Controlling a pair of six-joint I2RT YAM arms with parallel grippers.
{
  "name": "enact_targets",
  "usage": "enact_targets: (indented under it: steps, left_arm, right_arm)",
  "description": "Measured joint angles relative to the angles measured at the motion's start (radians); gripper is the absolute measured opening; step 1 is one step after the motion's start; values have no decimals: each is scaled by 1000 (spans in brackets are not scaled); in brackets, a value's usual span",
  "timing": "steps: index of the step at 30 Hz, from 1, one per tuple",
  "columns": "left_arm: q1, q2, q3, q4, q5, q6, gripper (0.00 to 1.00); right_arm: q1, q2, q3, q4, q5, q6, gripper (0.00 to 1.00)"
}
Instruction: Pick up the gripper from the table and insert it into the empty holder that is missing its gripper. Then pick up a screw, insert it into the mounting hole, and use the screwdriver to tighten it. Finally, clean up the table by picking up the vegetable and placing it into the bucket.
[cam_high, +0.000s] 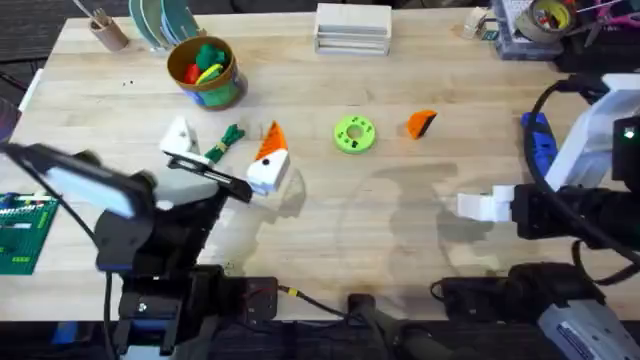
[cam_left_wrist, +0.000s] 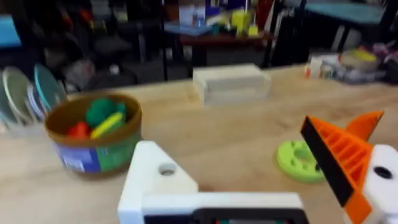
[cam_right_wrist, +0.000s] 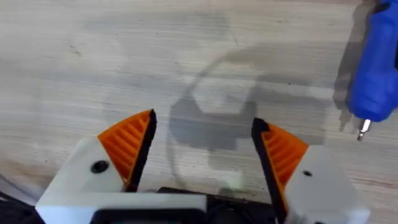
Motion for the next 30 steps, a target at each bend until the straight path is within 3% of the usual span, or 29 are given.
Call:
enact_targets:
  steps: [2, 30]
  left_arm:
    - [0, 1, 0, -61, 0, -3, 993]
    - [0, 3, 0, -62, 2, -3, 993]
  right_arm:
    - [0, 0, 0, 0, 0, 0, 991]
    - [0, 0, 0, 0, 0, 0, 991]
